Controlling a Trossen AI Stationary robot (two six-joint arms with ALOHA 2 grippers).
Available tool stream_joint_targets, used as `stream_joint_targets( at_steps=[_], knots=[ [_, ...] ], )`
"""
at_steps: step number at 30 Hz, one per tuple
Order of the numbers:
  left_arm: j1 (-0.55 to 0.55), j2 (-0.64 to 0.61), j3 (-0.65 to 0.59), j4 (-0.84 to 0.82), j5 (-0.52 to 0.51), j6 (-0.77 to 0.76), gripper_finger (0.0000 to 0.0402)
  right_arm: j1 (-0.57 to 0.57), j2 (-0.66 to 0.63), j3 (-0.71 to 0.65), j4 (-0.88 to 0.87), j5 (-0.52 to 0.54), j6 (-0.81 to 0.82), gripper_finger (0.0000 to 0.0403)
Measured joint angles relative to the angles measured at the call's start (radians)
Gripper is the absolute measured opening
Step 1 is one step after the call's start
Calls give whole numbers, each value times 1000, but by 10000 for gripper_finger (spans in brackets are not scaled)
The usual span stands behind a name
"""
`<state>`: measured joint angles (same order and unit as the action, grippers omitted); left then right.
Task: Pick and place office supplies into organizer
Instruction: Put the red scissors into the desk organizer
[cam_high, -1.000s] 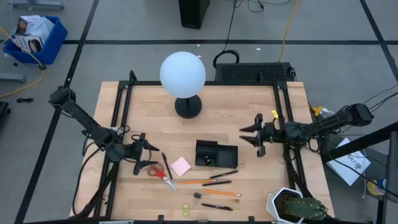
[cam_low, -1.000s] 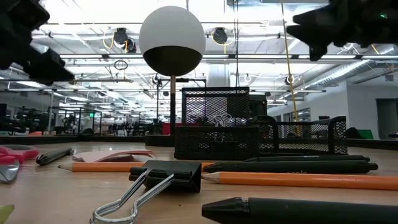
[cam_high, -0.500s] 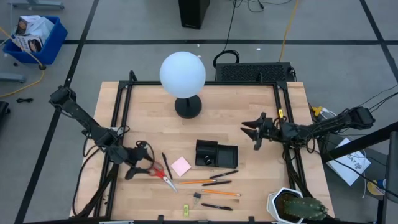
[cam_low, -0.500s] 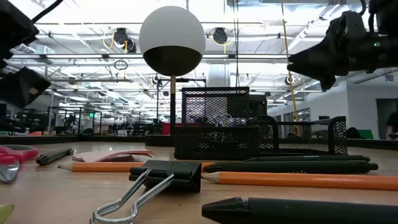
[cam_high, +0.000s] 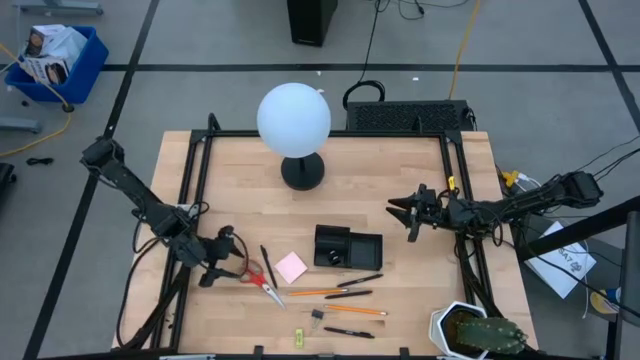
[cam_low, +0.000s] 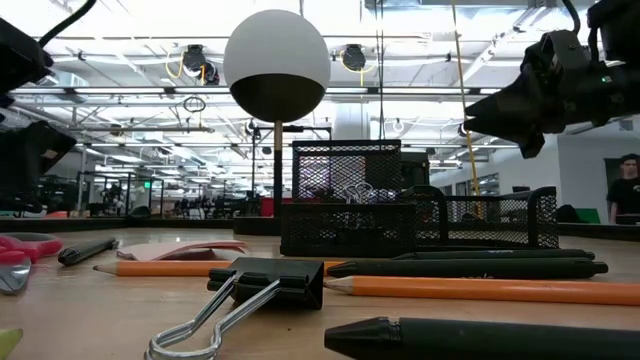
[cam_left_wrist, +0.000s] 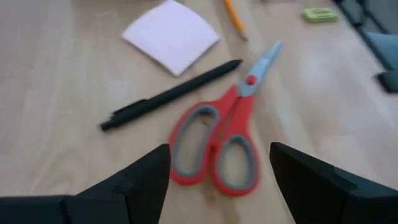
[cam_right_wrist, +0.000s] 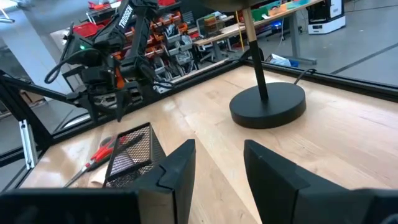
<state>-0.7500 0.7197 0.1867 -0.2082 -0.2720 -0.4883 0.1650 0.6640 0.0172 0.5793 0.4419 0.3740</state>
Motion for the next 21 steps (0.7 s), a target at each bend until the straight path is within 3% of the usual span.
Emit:
stream_joint_targets(
  at_steps=[2, 7, 17, 21],
  knots=[
    [17, 0, 0, -10, -2, 15, 282, 0, 0, -1, 0, 0, 0, 132],
    [13, 15, 0, 27, 102, -5, 282, 0, 0, -1, 0, 0, 0, 132],
    [-70, 190, 2, 207, 107, -56, 282, 0, 0, -2, 0, 0, 0, 132],
    [-75, 268, 2, 210, 102, -67, 282, 0, 0, -2, 0, 0, 0, 132]
  ],
)
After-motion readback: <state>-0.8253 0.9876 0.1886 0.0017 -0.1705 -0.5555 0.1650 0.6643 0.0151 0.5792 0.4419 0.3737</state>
